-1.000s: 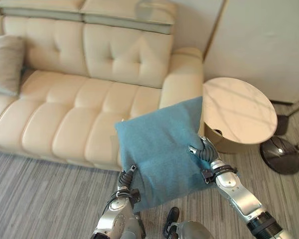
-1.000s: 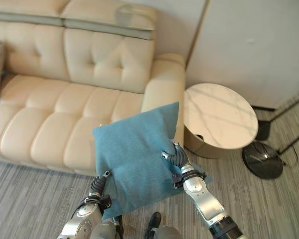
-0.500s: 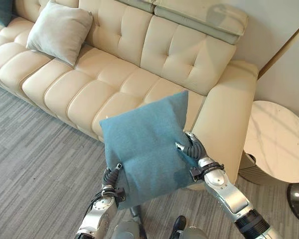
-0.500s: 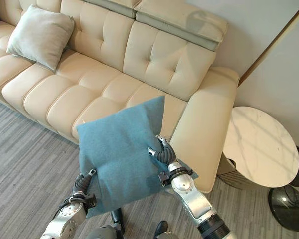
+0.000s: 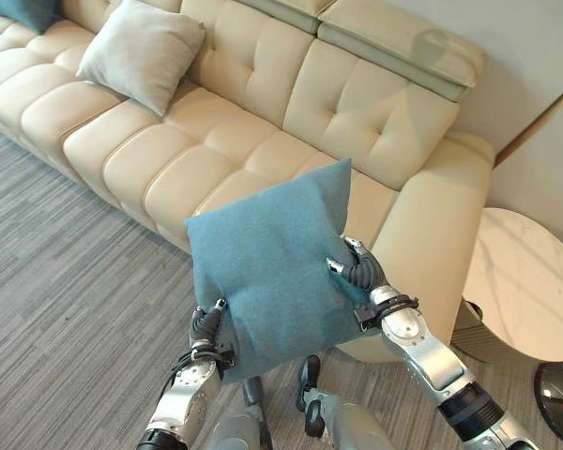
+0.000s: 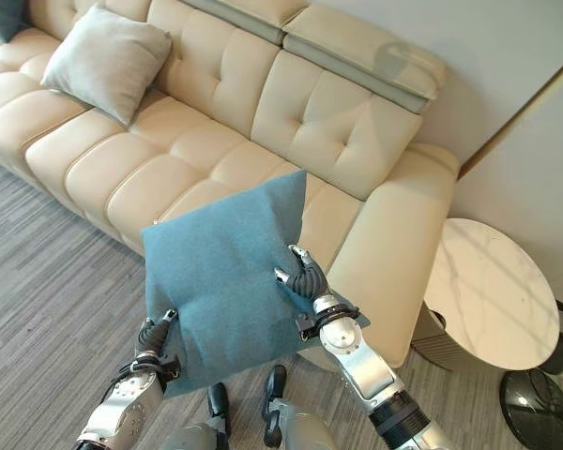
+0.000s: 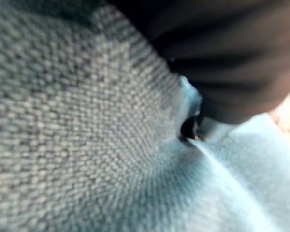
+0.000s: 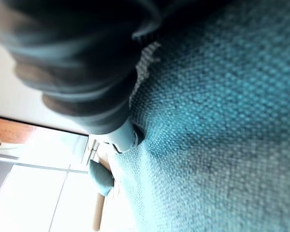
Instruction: Pick up all the scattered cushions and arrange them neatly on the sofa.
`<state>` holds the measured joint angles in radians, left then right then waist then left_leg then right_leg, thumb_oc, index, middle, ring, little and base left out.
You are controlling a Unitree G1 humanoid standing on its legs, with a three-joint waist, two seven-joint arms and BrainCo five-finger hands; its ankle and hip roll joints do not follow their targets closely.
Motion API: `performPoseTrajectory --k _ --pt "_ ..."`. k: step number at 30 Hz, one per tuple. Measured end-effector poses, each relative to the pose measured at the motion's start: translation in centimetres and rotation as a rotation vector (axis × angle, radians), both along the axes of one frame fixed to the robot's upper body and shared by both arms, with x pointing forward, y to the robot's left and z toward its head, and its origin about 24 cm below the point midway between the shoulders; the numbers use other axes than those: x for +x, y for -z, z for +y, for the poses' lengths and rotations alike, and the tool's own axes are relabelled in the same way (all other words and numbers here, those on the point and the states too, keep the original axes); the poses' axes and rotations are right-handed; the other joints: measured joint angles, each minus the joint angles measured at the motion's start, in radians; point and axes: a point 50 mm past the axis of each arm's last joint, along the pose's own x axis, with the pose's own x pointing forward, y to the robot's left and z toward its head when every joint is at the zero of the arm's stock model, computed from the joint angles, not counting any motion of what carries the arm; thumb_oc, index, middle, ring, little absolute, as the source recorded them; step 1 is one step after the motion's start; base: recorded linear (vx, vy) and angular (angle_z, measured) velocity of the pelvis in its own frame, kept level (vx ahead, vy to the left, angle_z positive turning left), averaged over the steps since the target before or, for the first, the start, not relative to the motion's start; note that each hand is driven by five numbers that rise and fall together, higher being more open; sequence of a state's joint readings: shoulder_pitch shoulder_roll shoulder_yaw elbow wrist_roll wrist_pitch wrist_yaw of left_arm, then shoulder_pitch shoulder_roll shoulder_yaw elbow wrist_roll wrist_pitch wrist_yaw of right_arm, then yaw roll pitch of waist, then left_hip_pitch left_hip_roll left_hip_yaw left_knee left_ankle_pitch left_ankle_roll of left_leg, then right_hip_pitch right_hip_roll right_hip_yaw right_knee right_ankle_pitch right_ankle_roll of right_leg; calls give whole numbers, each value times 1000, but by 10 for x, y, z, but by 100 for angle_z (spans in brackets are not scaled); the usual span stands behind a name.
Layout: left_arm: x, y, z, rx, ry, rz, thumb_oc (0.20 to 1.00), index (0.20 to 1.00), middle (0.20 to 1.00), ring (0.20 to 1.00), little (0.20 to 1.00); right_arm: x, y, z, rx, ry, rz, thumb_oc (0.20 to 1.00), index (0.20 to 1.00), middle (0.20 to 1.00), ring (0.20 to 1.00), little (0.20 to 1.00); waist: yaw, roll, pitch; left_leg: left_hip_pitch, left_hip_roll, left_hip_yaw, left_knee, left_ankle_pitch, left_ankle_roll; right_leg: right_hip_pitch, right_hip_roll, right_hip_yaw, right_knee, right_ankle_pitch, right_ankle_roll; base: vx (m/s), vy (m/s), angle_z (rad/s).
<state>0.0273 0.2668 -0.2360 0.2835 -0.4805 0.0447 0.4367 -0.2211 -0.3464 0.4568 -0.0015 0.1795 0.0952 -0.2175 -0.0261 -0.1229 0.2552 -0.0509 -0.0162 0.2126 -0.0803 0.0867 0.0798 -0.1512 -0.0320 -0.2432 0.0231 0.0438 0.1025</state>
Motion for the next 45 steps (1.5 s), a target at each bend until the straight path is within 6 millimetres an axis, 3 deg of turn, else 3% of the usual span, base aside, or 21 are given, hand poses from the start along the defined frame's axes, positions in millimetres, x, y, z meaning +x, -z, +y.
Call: performPoseTrajectory --k 3,5,8,10,12,15,17,20,22,23,24,27,29,30,32,33,34,35,39,42,45 --pt "-1 1 -3 -9 4 5 200 200 200 200 200 0 2 -6 -16 10 8 200 200 200 200 200 -6 8 -3 23 -1 -42 12 -23 -30 46 7 -3 -7 18 -51 404 -84 48" --pt "-9 6 -4 -24 -2 25 200 200 200 200 200 -4 11 -10 -14 23 42 200 200 200 200 200 -11 30 -12 32 17 -51 113 -101 -89 96 19 -27 17 -31 -126 389 -134 27" --pt "-15 10 -5 -31 -7 40 200 200 200 200 200 -8 16 -11 -16 15 67 200 200 200 200 200 -5 46 -25 -12 41 -45 330 -152 -139 167 28 -26 -27 -31 -143 178 -119 2" --pt "-12 8 -6 -37 -8 29 200 200 200 200 200 -7 15 -11 -15 15 61 200 200 200 200 200 4 41 -28 -99 55 -39 492 -164 -137 190 28 -19 -57 -9 -184 82 -42 -14" --pt "-11 5 -9 -46 -7 17 200 200 200 200 200 -3 10 -12 -19 20 43 200 200 200 200 200 18 32 -22 -133 51 -40 468 -205 -122 191 27 30 -56 -17 -201 155 2 -42" --pt "-10 5 -11 -49 3 15 200 200 200 200 200 0 7 -13 -18 27 33 200 200 200 200 200 12 8 -11 -132 31 -114 283 -185 -107 218 20 88 -63 -19 -203 181 62 -37" --pt "-11 5 -7 -37 -4 18 200 200 200 200 200 1 7 -9 -14 19 34 200 200 200 200 200 12 -28 5 -140 30 -248 126 -94 -125 257 12 129 -75 -27 -186 142 112 -62" --pt "-13 7 -10 -47 -5 28 200 200 200 200 200 -1 11 -14 -33 24 45 200 200 200 200 200 3 -8 0 -154 65 -301 87 -6 -112 297 28 138 -91 -43 -161 164 161 -44" --pt "-9 6 -15 -58 0 17 200 200 200 200 200 -1 12 -20 -46 44 48 200 200 200 200 200 -22 16 -2 -152 71 -350 23 -1 -126 314 34 162 -103 -63 -130 215 251 -41" --pt "-11 7 -19 -73 -1 22 200 200 200 200 200 -1 12 -25 -66 49 46 200 200 200 200 200 -21 51 -5 -136 89 -361 22 -17 -122 323 50 179 -103 -72 -113 236 291 -48" --pt "-12 8 -22 -75 11 29 200 200 200 200 200 -2 17 -30 -60 74 69 200 200 200 200 200 -20 54 -6 -121 77 -369 30 67 -122 333 30 197 -99 -91 -88 250 312 -63" --pt "-16 11 -18 -56 17 46 200 200 200 200 200 -5 22 -26 -44 67 90 200 200 200 200 200 -2 37 -17 -88 7 -342 24 68 -119 321 -46 221 -59 -128 -49 282 375 -50" --pt "-15 11 -17 -47 23 46 200 200 200 200 200 -11 28 -29 -38 78 117 200 200 200 200 200 -2 47 -22 -57 -49 -309 16 95 -64 334 -111 212 -44 -138 0 242 423 -21" --pt "-14 10 -11 -20 25 43 200 200 200 200 200 -12 29 -24 -20 71 120 200 200 200 200 200 3 42 -25 -53 -72 -292 19 72 -35 320 -136 212 -20 -137 10 267 563 -74" --pt "-11 11 0 30 34 62 200 200 200 200 200 -18 32 -11 26 54 135 200 200 200 200 200 -9 36 -23 -4 -76 -220 26 35 33 222 -157 249 183 -127 26 163 608 -109" --pt "-12 11 0 51 42 63 200 200 200 200 200 -15 30 -8 30 52 133 200 200 200 200 200 10 37 -22 8 -50 -136 22 42 20 157 -164 238 252 -114 35 58 336 -153" --pt "-15 12 6 73 35 69 200 200 200 200 200 -12 28 -2 34 41 125 200 200 200 200 200 37 37 -22 14 -33 -70 23 30 16 111 -169 176 265 -76 35 57 80 -204" --pt "-14 10 13 81 11 69 200 200 200 200 200 -11 21 6 44 15 96 200 200 200 200 200 38 34 -26 17 -28 -36 17 20 17 93 -159 74 239 -95 45 44 73 -152" --pt "-4 3 11 68 -9 29 200 200 200 200 200 -3 13 5 29 12 64 200 200 200 200 200 37 26 -28 13 -43 32 0 4 -7 76 -121 -36 129 -111 37 70 35 -64" --pt "-4 4 5 52 -13 31 200 200 200 200 200 -4 14 3 23 20 65 200 200 200 200 200 6 46 -32 -1 -60 22 0 0 -8 77 -56 88 87 -93 5 91 -9 13" --pt "-12 9 5 49 -29 57 200 200 200 200 200 -4 14 4 26 19 66 200 200 200 200 200 20 75 -50 -9 -59 38 0 -6 -8 94 -53 73 18 -54 -33 109 -28 -18"
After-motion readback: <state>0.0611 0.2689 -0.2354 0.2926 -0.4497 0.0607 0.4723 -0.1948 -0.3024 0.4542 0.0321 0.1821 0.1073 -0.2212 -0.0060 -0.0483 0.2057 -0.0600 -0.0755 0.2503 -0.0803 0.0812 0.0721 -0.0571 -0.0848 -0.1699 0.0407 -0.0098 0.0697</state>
